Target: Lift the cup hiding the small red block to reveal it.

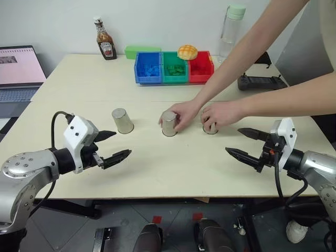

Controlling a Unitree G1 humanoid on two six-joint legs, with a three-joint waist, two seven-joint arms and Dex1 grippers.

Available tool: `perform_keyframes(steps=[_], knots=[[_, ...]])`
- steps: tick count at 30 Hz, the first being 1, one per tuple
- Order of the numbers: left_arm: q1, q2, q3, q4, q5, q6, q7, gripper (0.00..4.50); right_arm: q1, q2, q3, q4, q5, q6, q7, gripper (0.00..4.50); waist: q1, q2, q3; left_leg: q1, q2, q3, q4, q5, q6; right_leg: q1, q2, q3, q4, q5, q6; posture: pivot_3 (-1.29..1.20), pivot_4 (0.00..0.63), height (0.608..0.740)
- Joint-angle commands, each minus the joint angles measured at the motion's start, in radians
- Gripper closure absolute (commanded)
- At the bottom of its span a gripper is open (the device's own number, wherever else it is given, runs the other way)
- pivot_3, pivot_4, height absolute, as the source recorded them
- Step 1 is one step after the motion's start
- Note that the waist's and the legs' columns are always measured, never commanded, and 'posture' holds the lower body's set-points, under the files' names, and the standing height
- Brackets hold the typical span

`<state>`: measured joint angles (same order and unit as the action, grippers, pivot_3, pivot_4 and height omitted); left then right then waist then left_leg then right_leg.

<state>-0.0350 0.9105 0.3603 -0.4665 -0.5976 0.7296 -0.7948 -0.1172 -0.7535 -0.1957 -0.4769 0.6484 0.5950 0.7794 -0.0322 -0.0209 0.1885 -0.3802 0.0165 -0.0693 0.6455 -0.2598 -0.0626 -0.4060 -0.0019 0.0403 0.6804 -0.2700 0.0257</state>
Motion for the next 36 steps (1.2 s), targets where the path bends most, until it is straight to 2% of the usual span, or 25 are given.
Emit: perform_keyframes(steps=[1, 6, 10, 18, 21, 23, 28, 36], knots=[[-0.010, -0.008, 0.015, -0.016, -0.001, -0.005, 0.019, 0.00, -0.029, 0.003, -0.006, -0.028, 0.016, -0.001, -0.002, 0.08, 0.000, 0.000, 0.000, 0.000, 0.000, 0.000, 0.000, 0.000, 0.000, 0.000, 0.000, 0.000, 0.000, 0.000, 0.000, 0.00, 0.150, 0.740], [0.008, -0.005, 0.020, -0.028, -0.008, -0.004, 0.014, 0.00, -0.053, 0.015, 0.004, -0.038, 0.055, 0.034, -0.004, 0.08, 0.000, 0.000, 0.000, 0.000, 0.000, 0.000, 0.000, 0.000, 0.000, 0.000, 0.000, 0.000, 0.000, 0.000, 0.000, 0.00, 0.150, 0.740], [0.028, 0.012, 0.030, -0.023, -0.008, -0.011, -0.013, 0.00, -0.114, 0.049, 0.059, -0.037, 0.057, 0.050, -0.019, 0.08, -0.002, 0.000, 0.000, 0.000, 0.000, 0.000, 0.000, 0.000, 0.000, 0.000, 0.000, 0.000, 0.000, 0.000, 0.000, 0.00, 0.150, 0.740], [0.001, 0.019, 0.007, -0.014, -0.028, -0.007, -0.050, 0.00, -0.286, 0.206, 0.258, 0.097, -0.115, -0.006, -0.105, 0.08, -0.001, 0.000, 0.000, 0.000, 0.001, 0.000, 0.000, 0.000, 0.000, 0.000, 0.001, 0.000, 0.000, 0.000, 0.000, 0.00, 0.150, 0.740], [-0.016, 0.029, -0.006, 0.002, -0.016, -0.014, -0.061, 0.00, -0.359, 0.286, 0.381, 0.177, -0.239, 0.004, -0.182, 0.08, -0.001, 0.000, 0.000, 0.000, 0.001, 0.000, 0.000, 0.000, 0.000, -0.001, 0.001, 0.000, 0.000, 0.000, 0.000, 0.00, 0.150, 0.740], [-0.029, 0.030, -0.013, 0.011, -0.013, -0.016, -0.064, 0.00, -0.414, 0.351, 0.413, 0.254, -0.287, 0.004, -0.225, 0.08, -0.001, 0.000, 0.000, 0.000, 0.001, 0.000, 0.000, 0.000, 0.000, -0.001, 0.001, 0.000, 0.000, 0.000, 0.000, 0.00, 0.150, 0.740], [-0.042, 0.032, -0.029, 0.017, -0.002, -0.021, -0.065, 0.00, -0.536, 0.487, 0.419, 0.436, -0.362, -0.007, -0.318, 0.08, -0.003, 0.000, 0.000, -0.002, 0.001, 0.001, 0.000, 0.000, 0.000, -0.003, 0.001, 0.000, 0.001, 0.003, -0.005, 0.00, 0.150, 0.740], [-0.052, 0.032, -0.036, 0.014, 0.001, -0.017, -0.065, 0.00, -0.673, 0.622, 0.425, 0.716, -0.445, -0.081, -0.334, 0.08, -0.003, 0.000, 0.000, -0.002, 0.001, 0.001, -0.001, 0.000, 0.000, -0.004, 0.001, 0.000, 0.000, 0.003, -0.006, 0.00, 0.150, 0.740]])
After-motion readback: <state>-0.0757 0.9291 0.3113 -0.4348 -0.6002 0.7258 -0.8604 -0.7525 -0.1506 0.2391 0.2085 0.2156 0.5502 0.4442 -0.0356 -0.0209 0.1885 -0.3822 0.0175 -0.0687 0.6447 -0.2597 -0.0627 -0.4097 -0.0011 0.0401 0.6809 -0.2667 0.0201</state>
